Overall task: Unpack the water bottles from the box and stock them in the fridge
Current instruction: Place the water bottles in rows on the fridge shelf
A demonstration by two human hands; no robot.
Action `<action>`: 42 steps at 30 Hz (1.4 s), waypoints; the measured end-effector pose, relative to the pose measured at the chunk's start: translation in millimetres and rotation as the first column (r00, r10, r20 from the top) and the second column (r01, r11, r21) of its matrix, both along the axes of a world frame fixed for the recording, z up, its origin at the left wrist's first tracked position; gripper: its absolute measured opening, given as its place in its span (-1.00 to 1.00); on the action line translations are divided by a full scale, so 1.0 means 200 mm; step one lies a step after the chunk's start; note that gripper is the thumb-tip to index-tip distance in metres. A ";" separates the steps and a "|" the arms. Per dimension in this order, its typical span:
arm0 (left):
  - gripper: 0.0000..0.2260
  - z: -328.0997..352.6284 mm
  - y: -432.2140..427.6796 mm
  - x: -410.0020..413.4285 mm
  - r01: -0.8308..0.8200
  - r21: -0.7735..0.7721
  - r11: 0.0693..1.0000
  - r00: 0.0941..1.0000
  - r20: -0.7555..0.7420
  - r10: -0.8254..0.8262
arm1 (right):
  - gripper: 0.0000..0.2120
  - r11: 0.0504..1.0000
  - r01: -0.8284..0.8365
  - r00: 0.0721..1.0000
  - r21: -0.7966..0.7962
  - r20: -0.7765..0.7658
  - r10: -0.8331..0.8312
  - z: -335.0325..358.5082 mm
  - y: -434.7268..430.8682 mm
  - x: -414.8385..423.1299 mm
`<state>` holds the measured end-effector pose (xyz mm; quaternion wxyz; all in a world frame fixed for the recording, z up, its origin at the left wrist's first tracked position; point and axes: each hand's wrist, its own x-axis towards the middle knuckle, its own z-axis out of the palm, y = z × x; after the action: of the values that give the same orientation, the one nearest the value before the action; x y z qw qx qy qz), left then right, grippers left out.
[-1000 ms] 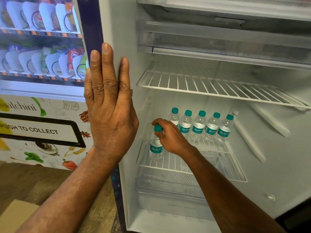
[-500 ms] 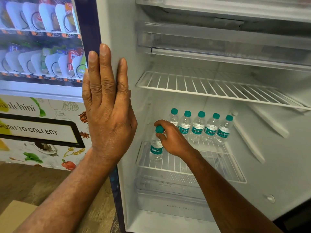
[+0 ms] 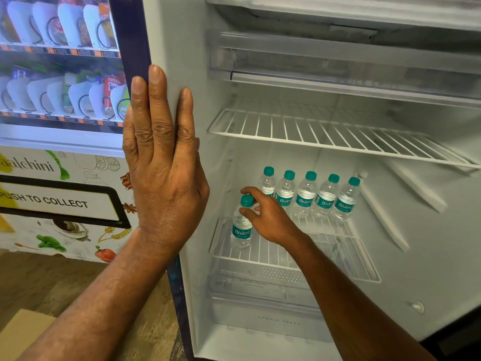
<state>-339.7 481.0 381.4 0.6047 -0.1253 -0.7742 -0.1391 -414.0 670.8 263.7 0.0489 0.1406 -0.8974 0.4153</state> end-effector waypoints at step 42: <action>-0.47 0.00 -0.01 -0.02 -0.020 -0.025 0.999 0.999 -0.033 0.019 | -0.50 0.891 0.296 0.954 0.343 -0.151 -0.258 0.01 0.14 -0.48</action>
<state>-343.2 479.4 381.0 0.6171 -0.1275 -0.7669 -0.1213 -510.7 698.3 266.4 0.1262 0.0385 -0.9656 0.2239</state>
